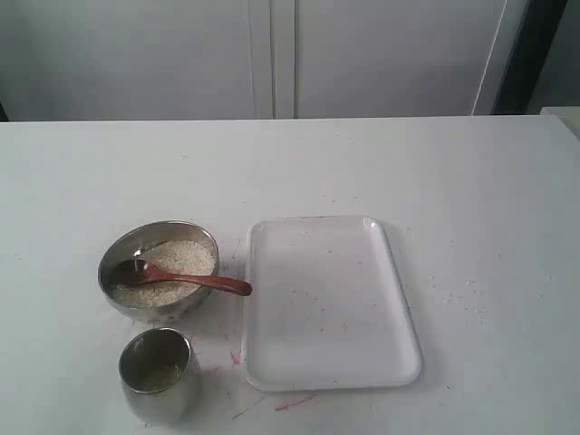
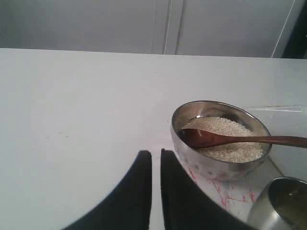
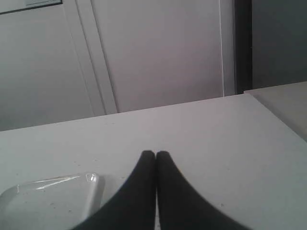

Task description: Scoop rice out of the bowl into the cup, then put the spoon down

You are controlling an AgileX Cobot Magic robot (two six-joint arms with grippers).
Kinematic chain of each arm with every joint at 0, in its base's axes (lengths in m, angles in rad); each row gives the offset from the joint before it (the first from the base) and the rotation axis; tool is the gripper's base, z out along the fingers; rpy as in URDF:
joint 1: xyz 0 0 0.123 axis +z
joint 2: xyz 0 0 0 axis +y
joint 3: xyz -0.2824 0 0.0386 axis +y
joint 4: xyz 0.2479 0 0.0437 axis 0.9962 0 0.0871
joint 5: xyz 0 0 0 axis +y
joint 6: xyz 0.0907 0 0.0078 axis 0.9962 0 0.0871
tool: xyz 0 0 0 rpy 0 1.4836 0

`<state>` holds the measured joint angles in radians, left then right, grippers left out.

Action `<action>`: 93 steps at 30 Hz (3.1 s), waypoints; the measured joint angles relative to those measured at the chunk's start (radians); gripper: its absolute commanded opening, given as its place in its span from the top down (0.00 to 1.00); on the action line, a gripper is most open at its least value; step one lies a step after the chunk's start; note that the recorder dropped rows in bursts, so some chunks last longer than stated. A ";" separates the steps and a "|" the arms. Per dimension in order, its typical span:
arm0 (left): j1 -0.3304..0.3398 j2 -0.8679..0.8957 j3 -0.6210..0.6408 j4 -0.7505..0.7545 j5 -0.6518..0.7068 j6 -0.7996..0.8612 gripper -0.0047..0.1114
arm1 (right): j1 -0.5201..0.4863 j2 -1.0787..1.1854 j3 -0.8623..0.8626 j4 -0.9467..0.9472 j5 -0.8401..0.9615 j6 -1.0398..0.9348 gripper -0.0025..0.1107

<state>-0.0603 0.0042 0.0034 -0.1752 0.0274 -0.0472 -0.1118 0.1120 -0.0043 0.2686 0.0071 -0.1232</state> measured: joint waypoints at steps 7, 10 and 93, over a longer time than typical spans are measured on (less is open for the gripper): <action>0.000 0.000 0.000 0.000 0.000 0.000 0.84 | 0.000 0.000 0.000 0.000 0.000 0.000 0.98; 0.000 0.000 0.000 0.000 0.000 0.000 0.84 | 0.000 0.000 0.000 0.000 0.000 0.000 0.98; 0.000 0.000 0.000 0.000 0.000 0.000 0.84 | 0.113 0.832 -1.119 -2.010 -0.999 2.083 0.98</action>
<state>-0.0603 0.0042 0.0034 -0.1752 0.0274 -0.0472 0.0008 0.9437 -1.1230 -1.7416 -0.9917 1.9600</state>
